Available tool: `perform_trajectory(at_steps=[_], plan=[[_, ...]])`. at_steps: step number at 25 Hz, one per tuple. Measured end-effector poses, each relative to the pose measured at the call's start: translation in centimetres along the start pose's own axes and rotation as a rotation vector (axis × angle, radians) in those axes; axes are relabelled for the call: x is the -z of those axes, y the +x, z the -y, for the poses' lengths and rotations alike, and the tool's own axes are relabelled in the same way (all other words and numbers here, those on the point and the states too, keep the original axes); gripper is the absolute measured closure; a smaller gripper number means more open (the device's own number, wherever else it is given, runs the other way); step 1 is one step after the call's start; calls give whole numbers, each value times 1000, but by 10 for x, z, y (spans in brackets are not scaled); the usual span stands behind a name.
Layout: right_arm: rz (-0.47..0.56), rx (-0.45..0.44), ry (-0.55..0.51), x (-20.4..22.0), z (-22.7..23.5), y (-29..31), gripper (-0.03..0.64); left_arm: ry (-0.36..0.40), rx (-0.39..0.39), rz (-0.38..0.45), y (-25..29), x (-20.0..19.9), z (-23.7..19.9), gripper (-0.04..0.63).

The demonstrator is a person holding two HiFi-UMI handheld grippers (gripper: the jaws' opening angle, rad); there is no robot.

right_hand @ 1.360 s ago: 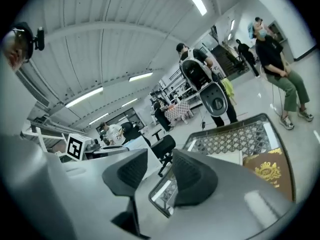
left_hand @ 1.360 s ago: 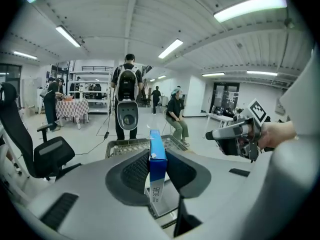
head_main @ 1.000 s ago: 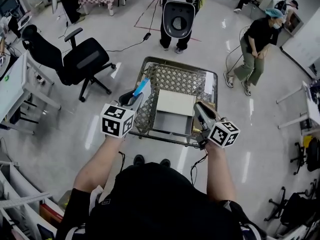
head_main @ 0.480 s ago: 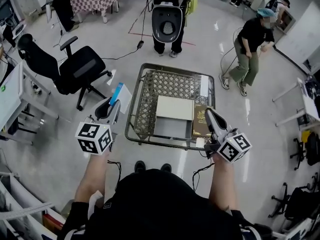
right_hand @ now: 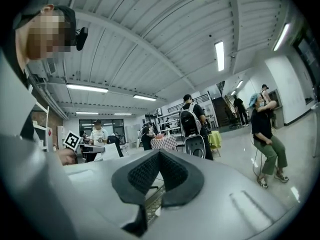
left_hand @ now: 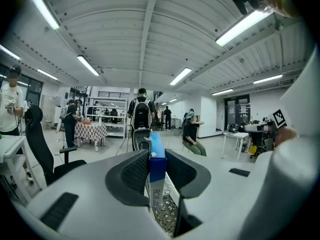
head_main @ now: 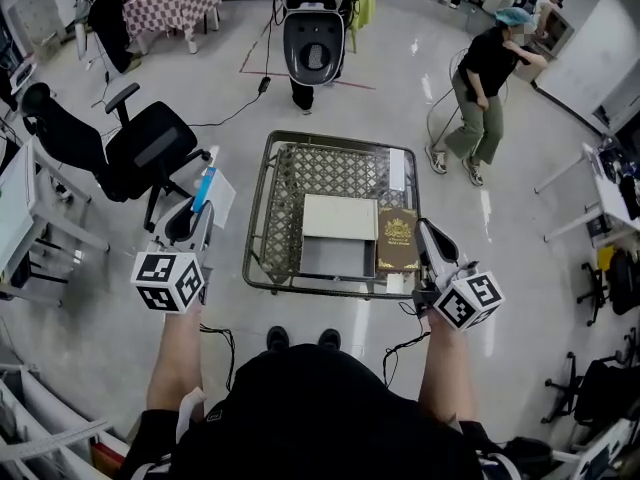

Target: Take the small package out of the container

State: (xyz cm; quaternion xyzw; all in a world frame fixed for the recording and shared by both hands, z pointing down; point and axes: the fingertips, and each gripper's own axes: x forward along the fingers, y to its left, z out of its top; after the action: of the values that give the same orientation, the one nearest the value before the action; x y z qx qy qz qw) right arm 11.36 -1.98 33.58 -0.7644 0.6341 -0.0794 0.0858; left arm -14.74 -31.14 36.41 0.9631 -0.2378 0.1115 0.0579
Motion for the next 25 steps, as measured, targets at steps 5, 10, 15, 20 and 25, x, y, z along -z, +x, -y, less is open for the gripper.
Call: perform_trajectory(at_steps=[5, 10, 15, 20, 25], plan=[[41, -2, -58, -23, -2, 1, 609, 2, 12, 29, 8, -20, 5, 497], [62, -18, -72, -37, -9, 17, 609, -6, 20, 55, 21, -37, 10, 497], [63, -49, -80, -37, -22, 27, 609, -7, 42, 50, 24, -34, 19, 497], [43, -58, -70, -29, -25, 26, 609, -22, 51, 25, 22, -22, 20, 497], [26, -56, -49, -18, -29, 27, 609, -33, 56, 10, 20, -14, 16, 497]])
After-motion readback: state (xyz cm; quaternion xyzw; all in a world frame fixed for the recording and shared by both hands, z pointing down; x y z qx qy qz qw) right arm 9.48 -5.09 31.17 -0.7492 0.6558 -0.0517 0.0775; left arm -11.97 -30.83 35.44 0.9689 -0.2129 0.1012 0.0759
